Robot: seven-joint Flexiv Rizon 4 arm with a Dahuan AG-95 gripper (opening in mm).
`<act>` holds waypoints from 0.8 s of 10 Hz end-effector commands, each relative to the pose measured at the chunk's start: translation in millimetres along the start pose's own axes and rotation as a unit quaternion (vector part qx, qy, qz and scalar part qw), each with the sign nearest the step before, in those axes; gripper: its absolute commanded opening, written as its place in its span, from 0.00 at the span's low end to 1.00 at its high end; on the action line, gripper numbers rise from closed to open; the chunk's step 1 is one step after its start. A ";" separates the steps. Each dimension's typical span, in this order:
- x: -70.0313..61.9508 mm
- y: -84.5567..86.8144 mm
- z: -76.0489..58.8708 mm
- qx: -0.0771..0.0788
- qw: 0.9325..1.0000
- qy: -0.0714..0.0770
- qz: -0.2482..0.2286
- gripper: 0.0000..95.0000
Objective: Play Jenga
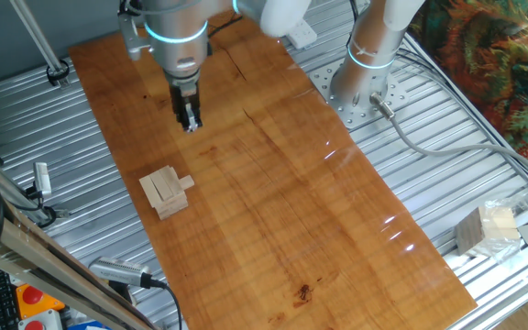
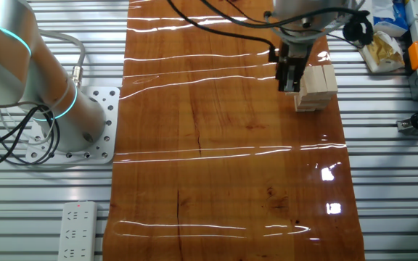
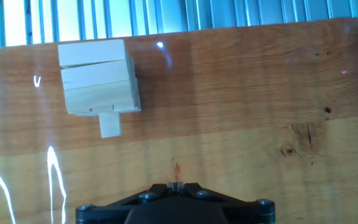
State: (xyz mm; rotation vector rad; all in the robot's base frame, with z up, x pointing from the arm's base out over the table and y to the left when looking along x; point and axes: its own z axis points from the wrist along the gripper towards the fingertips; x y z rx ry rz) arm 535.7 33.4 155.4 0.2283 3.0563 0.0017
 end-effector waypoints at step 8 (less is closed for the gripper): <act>-18.4 37.5 39.8 -0.013 0.997 0.041 -0.070 0.00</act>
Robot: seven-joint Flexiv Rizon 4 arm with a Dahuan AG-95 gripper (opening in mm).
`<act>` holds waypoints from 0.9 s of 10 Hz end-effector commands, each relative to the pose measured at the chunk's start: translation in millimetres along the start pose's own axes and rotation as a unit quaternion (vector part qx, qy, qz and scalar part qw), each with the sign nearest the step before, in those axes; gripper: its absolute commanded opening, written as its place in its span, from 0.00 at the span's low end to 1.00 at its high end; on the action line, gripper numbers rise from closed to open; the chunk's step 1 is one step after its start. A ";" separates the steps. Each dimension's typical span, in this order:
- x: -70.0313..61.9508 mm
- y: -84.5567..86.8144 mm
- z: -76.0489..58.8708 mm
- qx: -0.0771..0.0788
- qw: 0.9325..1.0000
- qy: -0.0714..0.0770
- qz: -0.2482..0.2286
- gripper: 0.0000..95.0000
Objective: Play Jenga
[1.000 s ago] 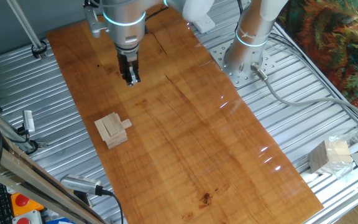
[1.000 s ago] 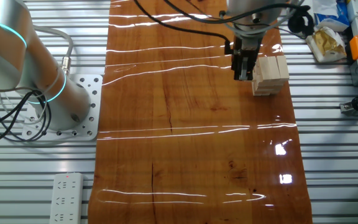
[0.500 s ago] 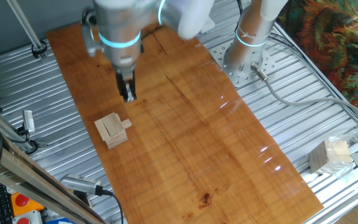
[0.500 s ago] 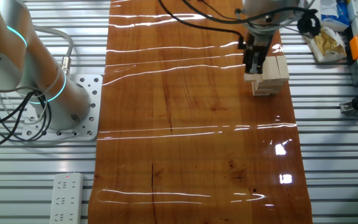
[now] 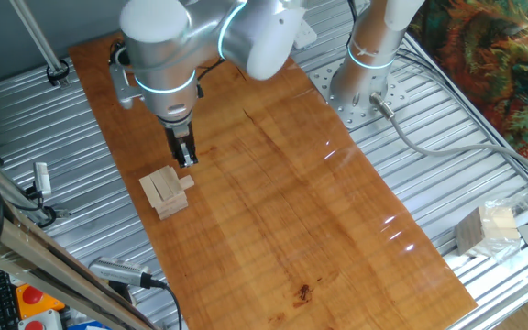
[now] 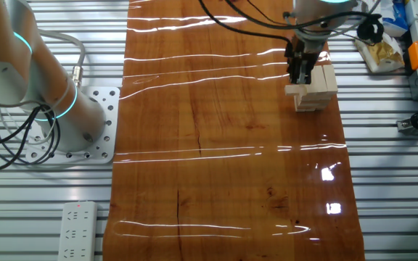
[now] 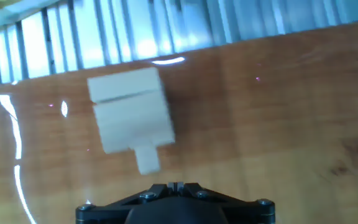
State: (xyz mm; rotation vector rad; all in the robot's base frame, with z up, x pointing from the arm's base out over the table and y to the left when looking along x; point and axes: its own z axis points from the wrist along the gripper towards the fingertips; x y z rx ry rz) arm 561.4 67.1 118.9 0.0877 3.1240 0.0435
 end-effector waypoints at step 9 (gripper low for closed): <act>-1.3 -1.9 13.2 -0.006 1.000 0.004 -0.009 0.20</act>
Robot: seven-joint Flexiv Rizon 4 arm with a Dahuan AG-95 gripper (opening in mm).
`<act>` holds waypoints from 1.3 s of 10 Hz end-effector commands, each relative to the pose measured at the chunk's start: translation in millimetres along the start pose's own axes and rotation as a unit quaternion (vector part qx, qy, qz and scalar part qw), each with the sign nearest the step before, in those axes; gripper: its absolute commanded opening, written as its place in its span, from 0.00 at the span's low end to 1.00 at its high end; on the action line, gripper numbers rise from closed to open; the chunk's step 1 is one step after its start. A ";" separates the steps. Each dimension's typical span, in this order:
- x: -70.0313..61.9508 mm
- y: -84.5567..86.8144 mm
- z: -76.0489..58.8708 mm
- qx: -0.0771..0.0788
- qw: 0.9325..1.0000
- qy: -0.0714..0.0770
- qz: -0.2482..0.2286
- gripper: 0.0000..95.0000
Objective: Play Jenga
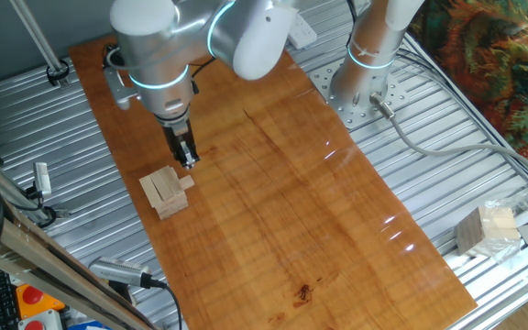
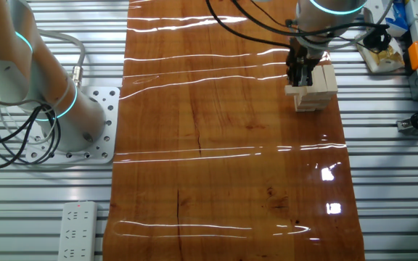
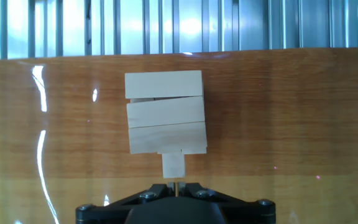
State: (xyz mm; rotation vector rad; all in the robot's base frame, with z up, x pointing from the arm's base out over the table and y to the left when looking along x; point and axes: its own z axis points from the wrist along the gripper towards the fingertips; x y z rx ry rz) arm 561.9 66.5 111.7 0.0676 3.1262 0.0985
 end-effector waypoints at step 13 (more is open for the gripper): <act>-6.7 4.2 23.2 0.017 1.000 -0.001 -0.009 0.40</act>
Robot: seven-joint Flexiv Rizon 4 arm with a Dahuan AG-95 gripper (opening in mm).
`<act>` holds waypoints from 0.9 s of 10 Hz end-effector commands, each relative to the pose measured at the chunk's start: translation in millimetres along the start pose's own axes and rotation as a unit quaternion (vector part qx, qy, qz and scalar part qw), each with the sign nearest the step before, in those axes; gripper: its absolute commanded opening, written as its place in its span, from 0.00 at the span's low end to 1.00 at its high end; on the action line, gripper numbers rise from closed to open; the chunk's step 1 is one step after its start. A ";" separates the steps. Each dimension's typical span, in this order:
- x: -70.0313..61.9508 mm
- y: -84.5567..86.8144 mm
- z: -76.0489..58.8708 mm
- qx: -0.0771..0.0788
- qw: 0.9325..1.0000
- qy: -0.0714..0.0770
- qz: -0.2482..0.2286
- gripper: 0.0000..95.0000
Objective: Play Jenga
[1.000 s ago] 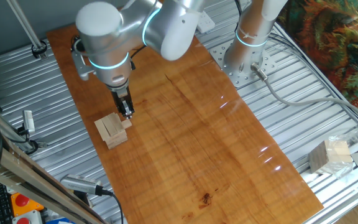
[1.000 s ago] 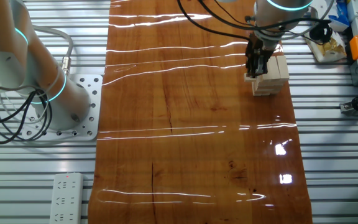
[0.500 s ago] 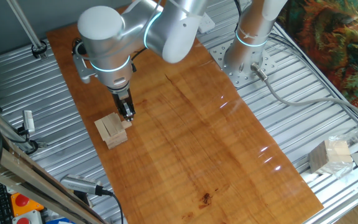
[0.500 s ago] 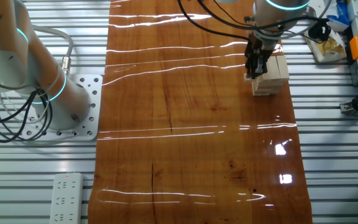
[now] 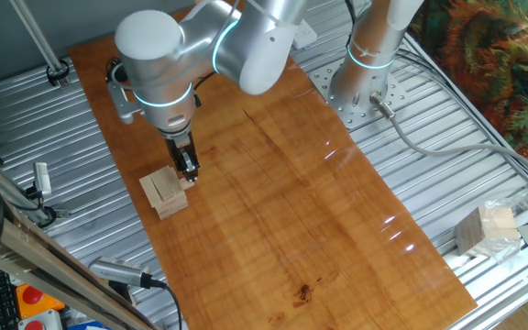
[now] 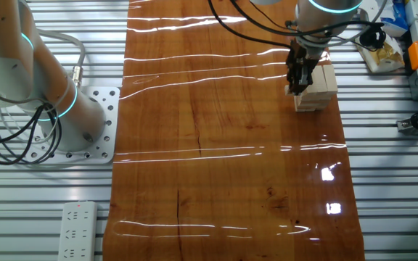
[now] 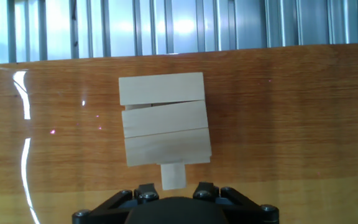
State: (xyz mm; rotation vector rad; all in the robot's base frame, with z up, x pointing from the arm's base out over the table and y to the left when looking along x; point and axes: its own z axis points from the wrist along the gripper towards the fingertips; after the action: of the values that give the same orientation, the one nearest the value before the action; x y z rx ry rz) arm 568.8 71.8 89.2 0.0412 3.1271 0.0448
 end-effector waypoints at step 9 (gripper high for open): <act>-11.9 5.8 7.6 0.003 1.000 -0.001 -0.002 0.40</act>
State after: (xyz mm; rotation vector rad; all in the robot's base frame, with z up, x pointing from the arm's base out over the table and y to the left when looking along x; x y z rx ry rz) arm 580.3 77.6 82.1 0.0332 3.1254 0.0348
